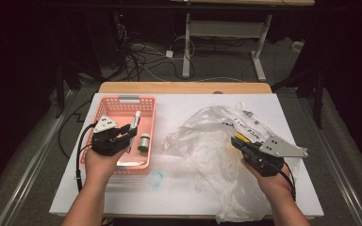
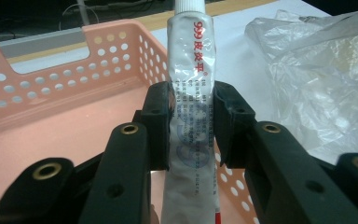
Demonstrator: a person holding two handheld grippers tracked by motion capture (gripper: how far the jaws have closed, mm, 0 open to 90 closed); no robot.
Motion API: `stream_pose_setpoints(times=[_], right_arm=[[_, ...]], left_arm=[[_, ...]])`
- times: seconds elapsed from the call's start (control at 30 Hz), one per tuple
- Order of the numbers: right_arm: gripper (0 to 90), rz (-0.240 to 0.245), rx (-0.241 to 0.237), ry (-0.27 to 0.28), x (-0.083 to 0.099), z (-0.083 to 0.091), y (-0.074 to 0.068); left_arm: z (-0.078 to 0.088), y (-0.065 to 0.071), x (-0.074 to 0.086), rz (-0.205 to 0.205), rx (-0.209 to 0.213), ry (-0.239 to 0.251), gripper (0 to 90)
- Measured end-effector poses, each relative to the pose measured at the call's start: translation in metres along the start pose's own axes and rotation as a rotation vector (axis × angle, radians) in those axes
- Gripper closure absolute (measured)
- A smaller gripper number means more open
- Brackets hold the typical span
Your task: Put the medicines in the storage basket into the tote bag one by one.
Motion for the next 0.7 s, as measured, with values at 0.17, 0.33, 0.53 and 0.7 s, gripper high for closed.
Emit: stream_pose_setpoints(times=[0.17,0.33,0.53,0.7], right_arm=[[90.0,-0.003,-0.003,0.002,-0.001,0.000,-0.001],[90.0,0.005,-0.004,0.007,-0.002,0.001,-0.002],[90.0,0.004,-0.013,0.006,-0.003,0.001,-0.004],[90.0,0.002,-0.013,0.009,-0.003,0.001,-0.004]], left_arm=[[0.003,0.007,-0.002,-0.004,0.011,0.019,67.2],[0.008,0.017,-0.004,-0.011,0.029,0.029,67.2],[0.008,0.027,-0.005,-0.012,0.053,0.036,67.2],[0.009,0.037,-0.007,-0.016,0.086,0.043,67.2]])
Point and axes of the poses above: each handheld gripper's, and its own axes: z roughly backward along the jaws, x roughly out of its underside, y roughly to its right, the point moved 8 cm from there along -z, roughly forward along the jaws, and after that the axes turned 2 degrees about -z, right-handed, at the moved point
